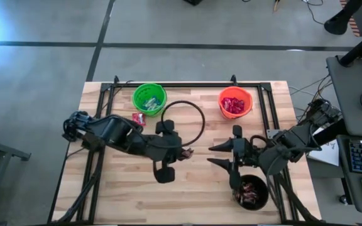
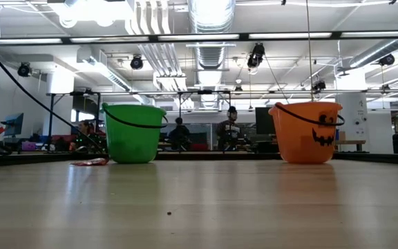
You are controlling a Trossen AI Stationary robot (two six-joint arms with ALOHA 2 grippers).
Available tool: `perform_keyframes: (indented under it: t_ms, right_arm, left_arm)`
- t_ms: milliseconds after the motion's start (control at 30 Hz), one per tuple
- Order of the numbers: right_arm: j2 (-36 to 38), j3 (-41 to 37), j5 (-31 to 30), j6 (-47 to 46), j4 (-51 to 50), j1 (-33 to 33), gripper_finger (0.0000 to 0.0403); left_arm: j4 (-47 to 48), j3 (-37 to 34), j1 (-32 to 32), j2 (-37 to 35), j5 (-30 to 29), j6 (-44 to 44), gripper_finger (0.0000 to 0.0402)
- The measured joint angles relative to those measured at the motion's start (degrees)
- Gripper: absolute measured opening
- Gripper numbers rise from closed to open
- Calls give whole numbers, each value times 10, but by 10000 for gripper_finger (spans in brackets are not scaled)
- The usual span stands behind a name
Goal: Sort candy
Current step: Put the brown candy into the black bucket
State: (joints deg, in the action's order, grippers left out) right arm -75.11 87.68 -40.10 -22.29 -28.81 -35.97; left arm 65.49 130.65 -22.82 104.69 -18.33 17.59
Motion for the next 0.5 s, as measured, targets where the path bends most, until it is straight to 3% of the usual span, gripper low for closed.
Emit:
perform_keyframes:
  t_ms: [500]
  right_arm:
    - [-10, 0, 0, 28, 41, 18, 196]
  left_arm:
    - [-83, 8, 45, 20, 63, -81, 1]
